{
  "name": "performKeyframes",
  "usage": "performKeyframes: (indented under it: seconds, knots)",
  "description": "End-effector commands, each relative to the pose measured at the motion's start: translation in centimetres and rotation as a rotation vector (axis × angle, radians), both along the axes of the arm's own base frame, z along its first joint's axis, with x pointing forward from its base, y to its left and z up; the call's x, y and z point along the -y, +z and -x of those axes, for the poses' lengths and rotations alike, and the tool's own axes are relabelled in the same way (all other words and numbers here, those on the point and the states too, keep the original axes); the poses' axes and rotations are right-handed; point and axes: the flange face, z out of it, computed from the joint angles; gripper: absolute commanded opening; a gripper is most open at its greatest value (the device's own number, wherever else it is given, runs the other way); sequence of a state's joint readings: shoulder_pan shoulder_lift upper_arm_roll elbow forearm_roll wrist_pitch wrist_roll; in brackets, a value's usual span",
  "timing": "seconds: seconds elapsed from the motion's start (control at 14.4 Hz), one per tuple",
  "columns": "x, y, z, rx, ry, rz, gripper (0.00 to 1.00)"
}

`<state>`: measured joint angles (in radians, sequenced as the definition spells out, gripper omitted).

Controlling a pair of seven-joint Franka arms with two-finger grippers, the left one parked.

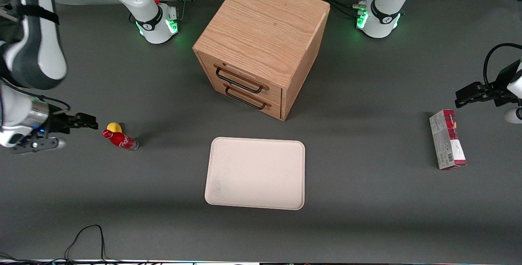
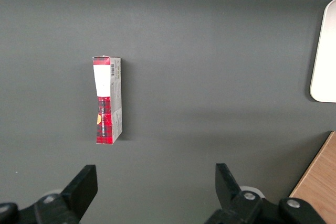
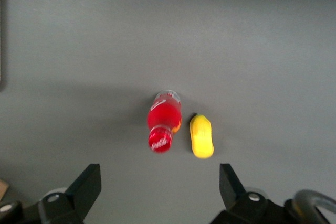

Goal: Place coke bottle on tray
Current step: 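Lower the open right gripper around the bottle cap and close it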

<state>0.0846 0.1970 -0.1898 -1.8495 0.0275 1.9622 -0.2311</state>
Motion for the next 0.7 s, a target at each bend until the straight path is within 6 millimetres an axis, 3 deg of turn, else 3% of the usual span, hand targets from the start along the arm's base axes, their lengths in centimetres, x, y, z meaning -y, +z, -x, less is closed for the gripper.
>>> performKeyframes:
  seconds: [0.0,0.21,0.63]
  knots:
    - [0.2,-3.2,1.7,0.039,0.018,-0.001,1.00]
    - [0.2,-6.0,2.2,0.059,0.015,0.004,1.00]
    - [0.3,-7.7,1.8,0.061,0.013,0.009,1.00]
